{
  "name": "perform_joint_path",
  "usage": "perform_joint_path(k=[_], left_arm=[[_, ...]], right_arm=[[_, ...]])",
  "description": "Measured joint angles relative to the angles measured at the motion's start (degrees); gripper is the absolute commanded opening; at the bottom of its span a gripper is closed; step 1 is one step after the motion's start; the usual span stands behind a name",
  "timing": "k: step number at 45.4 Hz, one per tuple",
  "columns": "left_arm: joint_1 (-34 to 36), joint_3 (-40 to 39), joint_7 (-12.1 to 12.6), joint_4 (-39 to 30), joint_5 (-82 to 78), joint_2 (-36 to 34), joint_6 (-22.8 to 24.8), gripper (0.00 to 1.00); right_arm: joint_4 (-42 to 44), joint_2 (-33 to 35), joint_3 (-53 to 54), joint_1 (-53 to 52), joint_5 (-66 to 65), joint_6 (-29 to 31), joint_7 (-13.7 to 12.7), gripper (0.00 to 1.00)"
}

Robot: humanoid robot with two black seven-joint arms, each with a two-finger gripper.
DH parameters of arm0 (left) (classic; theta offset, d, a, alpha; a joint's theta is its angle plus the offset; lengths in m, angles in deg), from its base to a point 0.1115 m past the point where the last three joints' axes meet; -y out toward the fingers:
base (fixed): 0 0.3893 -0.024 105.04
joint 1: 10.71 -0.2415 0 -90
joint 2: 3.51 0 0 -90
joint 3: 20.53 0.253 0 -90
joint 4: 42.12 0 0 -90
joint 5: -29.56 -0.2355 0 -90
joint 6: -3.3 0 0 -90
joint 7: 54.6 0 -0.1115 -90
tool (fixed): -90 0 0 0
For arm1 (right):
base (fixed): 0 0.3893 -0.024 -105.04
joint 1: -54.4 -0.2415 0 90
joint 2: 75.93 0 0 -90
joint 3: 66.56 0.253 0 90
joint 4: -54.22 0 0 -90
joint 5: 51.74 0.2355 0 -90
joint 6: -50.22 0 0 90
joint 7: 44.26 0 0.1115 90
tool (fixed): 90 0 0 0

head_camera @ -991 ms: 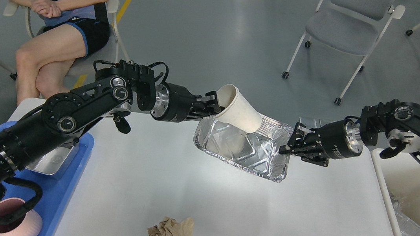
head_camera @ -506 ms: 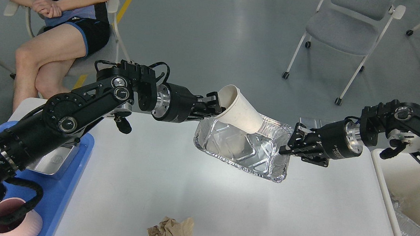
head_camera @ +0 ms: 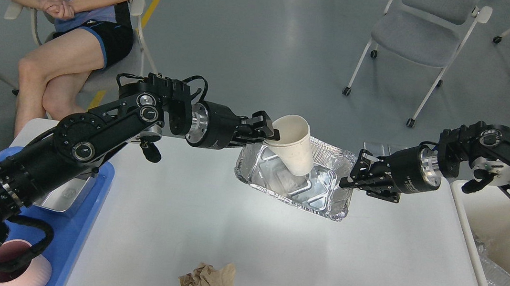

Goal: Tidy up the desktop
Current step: 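Lift the paper cup and drop it into the held foil tray, then reach the left gripper to the crumpled brown paper and grasp it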

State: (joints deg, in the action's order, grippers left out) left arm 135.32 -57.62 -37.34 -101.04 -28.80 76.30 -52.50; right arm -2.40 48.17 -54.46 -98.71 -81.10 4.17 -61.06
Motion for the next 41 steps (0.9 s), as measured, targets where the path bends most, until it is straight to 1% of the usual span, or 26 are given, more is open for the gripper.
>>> perform_joint_path(k=[16,23,30,36,41], left_arm=[[0.81,-0.25,-0.03,-1.35,0.0,-0.32,0.18,0.97],[2.41,-1.18,-0.09,-3.95,0.18,-3.44,0.52,0.97],[3.35,-2.35,-0.12,-10.71,3.23,-11.26,0.71,0.97],[2.6,-2.06,-0.12,-18.43,7.57,-21.49,0.88,0.97],[-0.01,-1.75,-0.23,-23.13,9.91,-30.69,1.01,0.97]], right_arm=[[-0.03,0.04,0.01,0.0,0.0,0.0,-0.05,0.0],[0.01,0.09,0.02,0.0,0.0,0.0,-0.05,0.0],[0.02,0.54,0.03,0.0,0.0,0.0,-0.03,0.0],[0.02,0.77,0.03,0.1,0.0,0.0,0.0,0.0],[0.03,0.79,0.03,0.16,0.0,0.0,0.01,0.0]])
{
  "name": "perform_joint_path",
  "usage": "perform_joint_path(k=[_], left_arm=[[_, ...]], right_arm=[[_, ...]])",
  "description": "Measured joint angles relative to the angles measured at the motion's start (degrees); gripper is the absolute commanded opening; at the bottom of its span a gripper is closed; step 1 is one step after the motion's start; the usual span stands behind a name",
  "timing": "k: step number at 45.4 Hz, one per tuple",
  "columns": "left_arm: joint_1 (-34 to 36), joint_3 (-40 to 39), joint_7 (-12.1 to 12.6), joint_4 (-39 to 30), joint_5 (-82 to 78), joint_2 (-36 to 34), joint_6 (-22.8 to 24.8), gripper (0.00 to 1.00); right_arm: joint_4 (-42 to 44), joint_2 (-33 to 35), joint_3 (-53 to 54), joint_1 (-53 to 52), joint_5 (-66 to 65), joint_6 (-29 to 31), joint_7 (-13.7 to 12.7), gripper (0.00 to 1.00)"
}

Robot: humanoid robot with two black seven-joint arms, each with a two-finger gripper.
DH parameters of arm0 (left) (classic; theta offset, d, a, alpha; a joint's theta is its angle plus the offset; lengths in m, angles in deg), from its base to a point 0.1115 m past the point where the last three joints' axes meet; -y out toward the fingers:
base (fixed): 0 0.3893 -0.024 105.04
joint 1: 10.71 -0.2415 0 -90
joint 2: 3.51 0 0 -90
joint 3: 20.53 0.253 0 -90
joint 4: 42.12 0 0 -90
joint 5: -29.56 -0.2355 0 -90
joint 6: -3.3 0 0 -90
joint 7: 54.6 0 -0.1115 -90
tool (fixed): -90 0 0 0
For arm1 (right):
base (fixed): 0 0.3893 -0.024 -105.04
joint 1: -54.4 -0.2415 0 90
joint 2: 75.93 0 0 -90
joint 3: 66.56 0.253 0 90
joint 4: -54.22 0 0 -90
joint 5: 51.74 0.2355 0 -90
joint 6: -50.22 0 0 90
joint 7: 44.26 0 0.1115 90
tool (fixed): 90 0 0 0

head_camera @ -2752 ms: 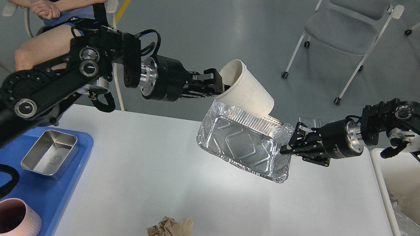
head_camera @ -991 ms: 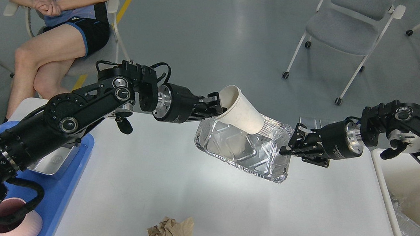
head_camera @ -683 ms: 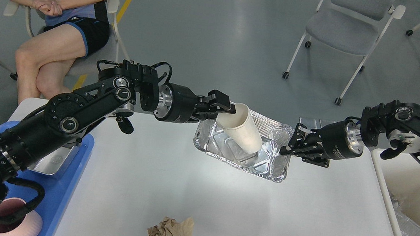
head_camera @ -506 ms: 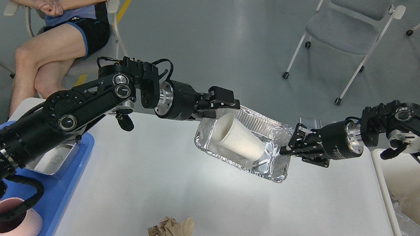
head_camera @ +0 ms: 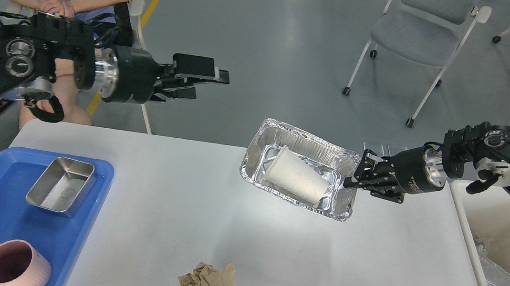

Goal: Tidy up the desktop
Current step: 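Reach the left gripper to the crumpled brown paper and grasp it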

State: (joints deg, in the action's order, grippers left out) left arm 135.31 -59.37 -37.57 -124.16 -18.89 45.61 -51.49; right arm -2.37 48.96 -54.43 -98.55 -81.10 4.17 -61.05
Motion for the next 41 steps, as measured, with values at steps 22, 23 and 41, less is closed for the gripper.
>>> perform_joint_path(k=[22,23,41], left_arm=[[-15.96,0.23,-0.79,-6.78,1.55,-19.85,0.76,0.97],[-16.82,0.26,-0.78,-6.78,1.5,-19.51,0.5,0.97],[-23.65,11.17,3.16,-6.77,-1.05,0.49,-8.39,0.97]], right_arm=[[0.33,-0.6,0.0,0.17,0.0,0.0,0.0,0.0],[0.33,-0.63,0.0,0.18,0.0,0.0,0.0,0.0],[0.19,-0.26,0.01,0.32,0.0,-0.52,0.0,0.0]])
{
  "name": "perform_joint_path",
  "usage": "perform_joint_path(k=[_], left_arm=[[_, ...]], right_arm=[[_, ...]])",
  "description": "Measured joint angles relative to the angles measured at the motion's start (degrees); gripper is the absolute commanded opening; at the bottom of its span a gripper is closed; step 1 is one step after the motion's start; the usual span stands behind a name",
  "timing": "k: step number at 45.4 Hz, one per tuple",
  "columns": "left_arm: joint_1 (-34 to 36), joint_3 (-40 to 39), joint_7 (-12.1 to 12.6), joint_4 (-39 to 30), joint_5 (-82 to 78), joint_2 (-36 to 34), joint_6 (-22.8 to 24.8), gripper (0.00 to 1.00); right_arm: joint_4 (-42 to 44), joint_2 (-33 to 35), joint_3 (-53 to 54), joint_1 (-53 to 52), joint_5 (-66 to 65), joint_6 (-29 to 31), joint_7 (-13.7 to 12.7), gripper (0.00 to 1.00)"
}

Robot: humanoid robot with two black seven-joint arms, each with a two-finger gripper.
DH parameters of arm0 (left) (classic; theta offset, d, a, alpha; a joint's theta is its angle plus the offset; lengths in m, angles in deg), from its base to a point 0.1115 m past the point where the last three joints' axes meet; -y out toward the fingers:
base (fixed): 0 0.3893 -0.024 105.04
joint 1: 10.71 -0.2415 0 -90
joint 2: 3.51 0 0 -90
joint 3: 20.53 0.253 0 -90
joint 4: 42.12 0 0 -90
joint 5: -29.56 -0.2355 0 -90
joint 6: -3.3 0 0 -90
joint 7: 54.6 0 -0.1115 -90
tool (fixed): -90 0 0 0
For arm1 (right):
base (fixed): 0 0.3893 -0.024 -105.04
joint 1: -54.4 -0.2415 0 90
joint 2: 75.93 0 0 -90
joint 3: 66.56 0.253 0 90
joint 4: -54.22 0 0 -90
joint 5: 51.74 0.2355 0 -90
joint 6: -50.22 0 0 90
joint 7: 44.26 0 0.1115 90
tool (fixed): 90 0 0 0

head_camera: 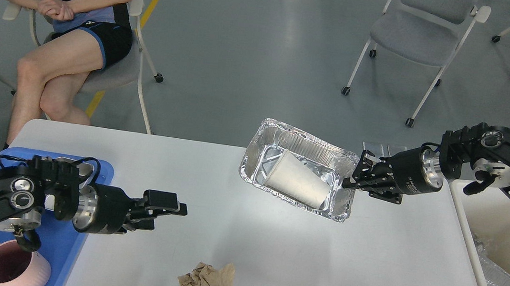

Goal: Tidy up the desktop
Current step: 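Reach the left gripper to the crumpled brown paper and grasp it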

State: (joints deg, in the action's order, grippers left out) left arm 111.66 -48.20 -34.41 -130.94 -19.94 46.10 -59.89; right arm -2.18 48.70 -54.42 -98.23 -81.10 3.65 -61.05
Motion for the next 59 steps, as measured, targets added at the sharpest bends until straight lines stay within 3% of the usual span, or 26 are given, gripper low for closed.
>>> perform_joint_path(k=[10,22,39,52,58,59], left_arm=[[-1.82,4.58,2.56,0.42,-0.16,2.66,-1.91,0.97],[-2.12,5.91,2.67,2.33,-1.17,3.87,-3.64,0.97],[-4.62,5.96,2.43,10.42,-8.12,15.99,-6.42,0.96],[-4.67,8.3,2.18,13.48,-12.63,20.55,-6.8,0.8],[-4.67,8.41,2.19,14.52,-13.77,21.8,-6.85,0.65],[-4.67,8.41,2.33,14.69,-13.83,22.23,-6.85,0.54]], right_arm=[[0.03,0.75,0.17,1.33,0.0,0.04,0.0,0.0],[0.06,0.76,0.17,1.8,0.0,0.07,0.0,0.0],[-0.12,0.93,0.17,1.9,0.0,0.08,0.0,0.0],[-0.12,0.89,0.17,2.22,0.0,0.08,0.0,0.0],[-0.12,0.8,0.17,2.41,0.0,0.08,0.0,0.0],[-0.12,0.73,0.17,2.52,0.0,0.08,0.0,0.0]])
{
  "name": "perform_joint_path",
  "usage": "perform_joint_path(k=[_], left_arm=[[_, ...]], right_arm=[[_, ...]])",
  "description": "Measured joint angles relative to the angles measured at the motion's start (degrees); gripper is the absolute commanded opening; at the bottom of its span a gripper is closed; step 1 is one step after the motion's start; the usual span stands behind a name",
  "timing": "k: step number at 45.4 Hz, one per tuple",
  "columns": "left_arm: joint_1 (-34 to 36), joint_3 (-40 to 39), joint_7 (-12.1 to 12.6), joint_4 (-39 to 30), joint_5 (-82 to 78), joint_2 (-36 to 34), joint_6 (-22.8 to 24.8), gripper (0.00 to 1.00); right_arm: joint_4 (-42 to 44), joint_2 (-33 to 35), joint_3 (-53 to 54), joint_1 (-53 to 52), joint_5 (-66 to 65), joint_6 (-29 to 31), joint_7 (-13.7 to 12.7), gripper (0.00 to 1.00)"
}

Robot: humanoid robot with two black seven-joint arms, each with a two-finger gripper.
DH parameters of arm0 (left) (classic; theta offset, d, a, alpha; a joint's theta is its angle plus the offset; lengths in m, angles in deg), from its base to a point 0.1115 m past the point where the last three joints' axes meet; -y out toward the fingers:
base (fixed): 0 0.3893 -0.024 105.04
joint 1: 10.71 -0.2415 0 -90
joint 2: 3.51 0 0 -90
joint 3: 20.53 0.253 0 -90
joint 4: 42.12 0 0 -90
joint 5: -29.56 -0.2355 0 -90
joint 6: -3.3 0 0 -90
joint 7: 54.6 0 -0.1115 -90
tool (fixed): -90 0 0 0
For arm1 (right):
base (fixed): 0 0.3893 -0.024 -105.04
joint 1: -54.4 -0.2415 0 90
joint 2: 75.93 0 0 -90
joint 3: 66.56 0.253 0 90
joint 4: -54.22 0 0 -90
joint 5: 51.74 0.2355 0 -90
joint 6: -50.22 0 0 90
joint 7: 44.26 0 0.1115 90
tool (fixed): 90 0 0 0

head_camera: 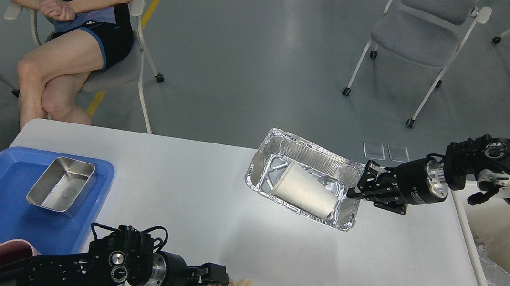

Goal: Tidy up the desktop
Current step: 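Reach the left gripper to the crumpled brown paper and grasp it, then lift the brown paper and release it into the foil tray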

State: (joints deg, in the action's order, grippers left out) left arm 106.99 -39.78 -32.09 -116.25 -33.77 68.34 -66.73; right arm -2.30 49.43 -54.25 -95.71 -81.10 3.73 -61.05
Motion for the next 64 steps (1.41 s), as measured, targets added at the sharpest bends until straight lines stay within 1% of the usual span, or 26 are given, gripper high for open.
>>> perform_joint_path(k=[4,6,9,12,13,20,26,32,37,41,44,50,53,54,58,64], left_arm=[[0.0,0.0,0.41,0.22,-0.08,0.55,0.01,0.39],[0.0,0.01,0.8,0.43,-0.08,0.67,0.05,0.29],[-0.12,0.0,1.5,0.67,-0.1,0.7,0.15,0.18],[-0.22,-0.09,2.36,0.77,-0.02,0.64,0.36,0.03],[-0.24,-0.17,2.66,0.78,0.05,0.58,0.46,0.0],[-0.33,-0.73,4.86,0.76,0.31,0.12,1.35,0.0],[-0.21,-1.22,5.26,0.27,0.27,-0.68,2.17,0.0],[0.85,-2.58,5.31,-1.27,0.43,-3.89,3.12,0.0],[2.54,-5.63,5.23,-4.5,0.88,-8.25,4.78,0.0],[3.09,-9.05,5.2,-7.74,1.25,-12.16,7.03,0.0],[3.25,-13.1,5.27,-11.77,2.41,-17.09,9.08,0.0],[3.55,-19.21,5.3,-16.66,7.21,-26.79,12.51,0.0],[4.66,-22.96,5.31,-17.49,10.91,-30.73,14.85,0.0],[5.65,-25.35,5.32,-17.66,13.05,-32.68,16.33,0.0],[7.6,-29.76,5.34,-17.82,17.09,-35.84,19.12,0.0],[11.62,-34.73,5.25,-17.84,22.63,-39.83,22.04,0.0]], right_arm=[[0.0,-0.13,0.0,0.27,0.0,0.0,0.0,0.0],[0.0,-0.17,0.0,0.3,0.0,0.0,0.0,0.0],[0.0,-0.19,0.0,0.33,0.0,-0.01,0.0,0.0],[0.0,-0.21,0.0,0.34,0.0,-0.05,0.0,0.0],[0.0,-0.23,0.0,0.34,0.0,-0.06,0.0,0.0],[0.0,-0.34,0.0,0.34,0.0,-0.23,0.0,0.0],[0.0,-0.38,0.0,0.34,0.0,-0.32,-0.05,0.0],[0.0,-0.38,0.0,0.34,-0.06,-0.33,-0.07,0.0],[0.01,-0.34,0.0,0.42,-0.07,-0.31,-0.06,0.0],[0.01,-0.3,0.0,0.63,-0.08,-0.29,-0.06,0.0],[0.01,-0.29,0.0,0.68,-0.13,-0.3,-0.06,0.0],[0.03,-0.29,-0.01,0.7,-0.37,-0.33,-0.03,0.0],[0.06,-0.33,-0.01,0.73,-0.63,-0.34,-0.01,0.0],[0.07,-0.36,-0.01,0.82,-0.77,-0.35,0.0,0.0],[0.1,-0.44,0.01,0.97,-0.96,-0.51,0.0,0.0],[0.1,-0.81,0.08,1.0,-1.04,-1.07,-0.07,0.0]])
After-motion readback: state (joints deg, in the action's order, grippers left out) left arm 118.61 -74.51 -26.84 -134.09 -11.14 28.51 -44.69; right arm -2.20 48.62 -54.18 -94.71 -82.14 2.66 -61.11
